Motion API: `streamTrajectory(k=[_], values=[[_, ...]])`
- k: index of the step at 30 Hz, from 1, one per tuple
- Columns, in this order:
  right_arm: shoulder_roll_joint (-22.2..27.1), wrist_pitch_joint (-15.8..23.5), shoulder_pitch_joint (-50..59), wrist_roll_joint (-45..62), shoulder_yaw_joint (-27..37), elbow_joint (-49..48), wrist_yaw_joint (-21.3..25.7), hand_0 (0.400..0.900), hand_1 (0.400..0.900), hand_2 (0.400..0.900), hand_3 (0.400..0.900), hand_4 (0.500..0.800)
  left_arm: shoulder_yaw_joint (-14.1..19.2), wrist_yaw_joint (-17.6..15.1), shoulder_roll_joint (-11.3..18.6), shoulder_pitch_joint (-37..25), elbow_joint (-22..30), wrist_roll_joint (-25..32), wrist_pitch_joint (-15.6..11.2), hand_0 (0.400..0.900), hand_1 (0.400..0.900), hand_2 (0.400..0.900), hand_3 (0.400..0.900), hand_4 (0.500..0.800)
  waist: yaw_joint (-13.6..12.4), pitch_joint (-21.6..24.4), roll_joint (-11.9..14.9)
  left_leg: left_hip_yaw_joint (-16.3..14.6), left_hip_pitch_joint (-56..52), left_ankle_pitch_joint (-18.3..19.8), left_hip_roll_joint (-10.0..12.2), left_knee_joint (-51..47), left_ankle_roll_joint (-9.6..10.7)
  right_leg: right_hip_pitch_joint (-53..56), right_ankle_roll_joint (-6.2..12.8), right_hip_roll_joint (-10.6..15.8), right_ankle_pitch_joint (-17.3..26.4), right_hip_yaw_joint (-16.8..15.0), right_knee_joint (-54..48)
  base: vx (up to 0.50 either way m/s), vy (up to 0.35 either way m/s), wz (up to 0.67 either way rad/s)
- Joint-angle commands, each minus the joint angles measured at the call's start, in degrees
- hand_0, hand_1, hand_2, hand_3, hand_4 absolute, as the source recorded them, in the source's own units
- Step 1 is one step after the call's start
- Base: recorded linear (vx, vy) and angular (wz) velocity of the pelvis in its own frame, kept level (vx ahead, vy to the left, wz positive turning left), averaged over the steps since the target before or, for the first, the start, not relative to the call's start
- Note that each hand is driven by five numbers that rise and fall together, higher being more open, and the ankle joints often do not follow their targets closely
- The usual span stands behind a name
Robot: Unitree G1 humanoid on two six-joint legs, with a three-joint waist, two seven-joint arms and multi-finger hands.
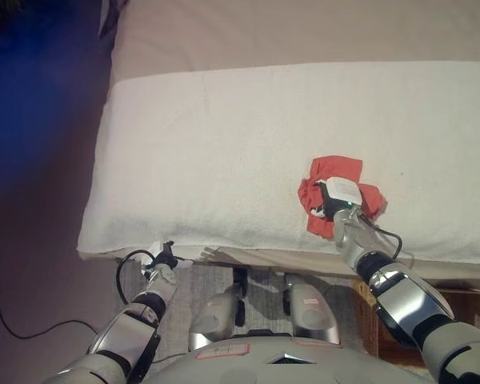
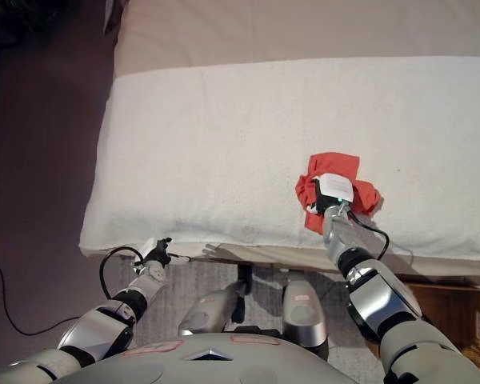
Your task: Put the clothes on the bed into the basket.
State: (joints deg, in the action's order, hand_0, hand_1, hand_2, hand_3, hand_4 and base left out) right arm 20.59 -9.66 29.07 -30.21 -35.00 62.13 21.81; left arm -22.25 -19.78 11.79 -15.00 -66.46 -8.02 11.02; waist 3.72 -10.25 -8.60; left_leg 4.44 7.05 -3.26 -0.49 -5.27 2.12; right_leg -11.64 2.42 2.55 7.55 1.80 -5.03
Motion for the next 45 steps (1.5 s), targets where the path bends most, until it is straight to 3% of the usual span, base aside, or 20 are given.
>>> streamTrajectory(k=[1, 10, 16, 27, 35, 45], values=[[2.9, -2.3, 1.9, -2.3, -0.6, 7.1, 0.5, 0.400, 0.400, 0.400, 0.400, 0.500, -1.3, -3.2, -0.9, -1.8, -4.6, 0.7, -0.2, 0.900, 0.900, 0.900, 0.900, 0.800, 1.1, 1.9, -2.1, -4.6, -4.0, 3.2, -0.1, 0.3, 1.4, 1.2, 2.45, 0.4, -3.0, -3.2, 0.0, 0.03, 0.001, -0.10], [5.8, -3.1, 0.3, -3.4, 1.8, 7.8, 1.4, 0.400, 0.400, 0.400, 0.400, 0.500, -0.8, -3.5, -1.1, -1.0, -4.6, 0.3, -0.4, 0.900, 0.900, 0.900, 0.900, 0.800, 1.9, 2.1, -3.2, -5.9, -5.8, 4.1, -0.3, 0.3, 1.1, 2.3, 2.70, 0.4, -3.3, -4.5, 0.0, 0.00, -0.003, -0.14], [8.6, -4.0, -2.7, -1.4, 6.6, 9.1, 3.3, 0.400, 0.400, 0.400, 0.400, 0.500, -0.4, -3.6, -0.5, -0.7, -4.4, -0.1, -0.1, 0.900, 0.900, 0.900, 0.900, 0.800, 3.3, 3.1, -1.2, -7.2, -8.4, 5.2, 0.4, 0.3, 0.8, 4.4, 2.78, -0.8, -3.3, -5.7, 0.0, -0.01, -0.032, -0.19], [17.2, -5.2, -8.9, 1.1, 16.5, 14.9, 2.4, 0.400, 0.400, 0.400, 0.400, 0.500, 0.3, -2.2, 2.2, -0.1, -3.0, -1.8, 0.3, 0.900, 0.900, 0.900, 0.900, 0.800, 5.5, 6.0, 2.3, -11.8, -13.2, 7.1, 1.7, 0.3, 0.7, 6.9, 3.11, -3.4, -3.0, -9.4, 0.0, -0.02, -0.023, -0.30], [22.8, -5.1, -14.3, 3.9, 23.9, 17.9, 1.7, 0.400, 0.400, 0.400, 0.400, 0.500, 0.4, -1.4, 3.9, 0.3, -0.8, -2.9, 0.6, 0.900, 0.900, 0.900, 0.900, 0.800, 7.4, 7.4, 2.1, -14.4, -16.1, 7.9, 2.1, 0.3, 0.6, 9.0, 3.46, -4.3, -3.4, -10.8, 0.0, 0.00, -0.009, -0.21], [26.4, -5.4, -18.0, 5.4, 28.9, 22.1, 0.3, 0.400, 0.400, 0.400, 0.400, 0.500, -1.2, -0.3, 4.5, 0.0, 2.8, -4.0, 0.3, 0.900, 0.900, 0.900, 0.900, 0.800, 8.6, 7.3, 0.6, -15.1, -17.3, 8.3, 1.9, 0.3, 0.4, 10.1, 3.71, -4.3, -3.7, -10.9, 0.0, 0.00, 0.001, -0.02]])
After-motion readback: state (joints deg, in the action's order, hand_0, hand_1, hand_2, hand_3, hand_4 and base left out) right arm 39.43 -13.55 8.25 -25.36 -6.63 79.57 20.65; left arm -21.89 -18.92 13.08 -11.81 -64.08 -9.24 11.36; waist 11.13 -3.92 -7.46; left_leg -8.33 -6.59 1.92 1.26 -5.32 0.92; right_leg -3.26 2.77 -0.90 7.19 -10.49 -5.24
